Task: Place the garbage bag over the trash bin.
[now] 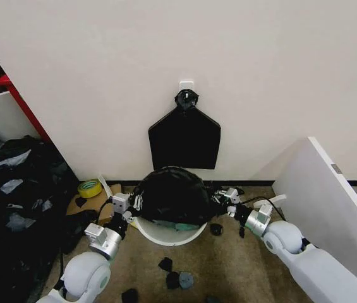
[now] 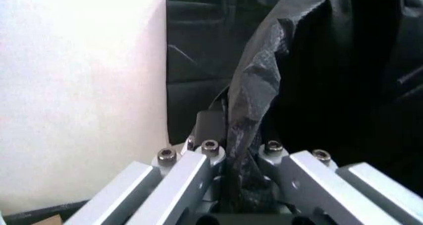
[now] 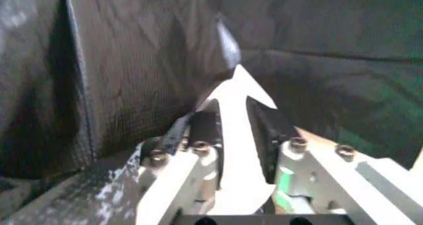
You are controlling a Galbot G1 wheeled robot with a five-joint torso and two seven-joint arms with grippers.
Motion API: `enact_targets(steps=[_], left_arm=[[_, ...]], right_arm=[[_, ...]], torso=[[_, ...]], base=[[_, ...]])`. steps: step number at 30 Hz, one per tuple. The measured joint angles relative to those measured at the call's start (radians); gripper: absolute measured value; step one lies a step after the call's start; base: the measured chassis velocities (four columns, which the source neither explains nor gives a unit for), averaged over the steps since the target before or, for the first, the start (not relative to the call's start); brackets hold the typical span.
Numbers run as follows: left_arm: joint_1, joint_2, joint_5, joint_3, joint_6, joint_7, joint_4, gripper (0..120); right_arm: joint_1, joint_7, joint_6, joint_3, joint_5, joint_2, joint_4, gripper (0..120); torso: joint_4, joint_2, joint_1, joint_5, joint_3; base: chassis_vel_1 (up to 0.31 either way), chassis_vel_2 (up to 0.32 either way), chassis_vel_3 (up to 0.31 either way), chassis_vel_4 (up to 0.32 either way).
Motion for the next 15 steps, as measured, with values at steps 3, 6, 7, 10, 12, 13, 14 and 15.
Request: enact_targets(steps=[3, 6, 7, 10, 12, 13, 14, 15], left_arm=[[0.003, -0.005, 0.007, 0.002, -0.005, 0.006, 0.002, 1], [0.004, -0.013, 0.019, 0.003, -0.012, 0.015, 0.004, 1], [0.003, -0.014, 0.02, 0.0, -0.012, 0.015, 0.006, 1], [0.003, -0.015, 0.021, -0.006, -0.012, 0.014, 0.01, 1], [0.003, -0.015, 0.023, -0.008, -0.012, 0.013, 0.016, 1], [0.003, -0.016, 0.023, -0.008, -0.012, 0.013, 0.018, 1], [0.002, -0.019, 0.023, -0.009, -0.012, 0.011, 0.021, 1], [0.0, -0.023, 0.022, -0.009, -0.01, 0.006, 0.024, 1]], right_arm=[[-0.005, 0.028, -0.006, 0.001, 0.03, -0.005, 0.017, 26], [-0.01, 0.157, -0.034, 0.005, 0.014, -0.018, 0.059, 39], [-0.011, 0.24, -0.055, 0.002, 0.001, -0.021, 0.079, 43], [-0.011, 0.423, -0.11, -0.009, 0.024, -0.023, 0.141, 52], [-0.01, 0.552, -0.139, -0.016, 0.092, -0.016, 0.203, 60], [-0.01, 0.573, -0.142, -0.017, 0.107, -0.014, 0.216, 62], [-0.01, 0.627, -0.144, -0.019, 0.153, -0.008, 0.253, 67], [-0.012, 0.681, -0.141, -0.024, 0.198, -0.001, 0.292, 73]], torso=[[0.0001, 0.0, 0.0, 0.0001, 0.0], [0.0, 0.0, 0.0, 0.0001, 0.0], [0.0, 0.0, 0.0, 0.0003, 0.0], [-0.0001, 0.0, 0.0, -0.0002, 0.0], [0.0001, 0.0, 0.0, 0.0002, 0.0], [0.0001, 0.0, 0.0, 0.0, 0.0], [0.0001, 0.0, 0.0, -0.0002, 0.0], [0.0001, 0.0, 0.0, -0.0001, 0.0]], base=[[0.0, 0.0, 0.0, 0.0], [0.0, 0.0, 0.0, 0.0], [0.0, 0.0, 0.0, 0.0], [0.0, 0.0, 0.0, 0.0], [0.0, 0.0, 0.0, 0.0], [0.0, 0.0, 0.0, 0.0], [0.0, 0.0, 0.0, 0.0], [0.0, 0.0, 0.0, 0.0]])
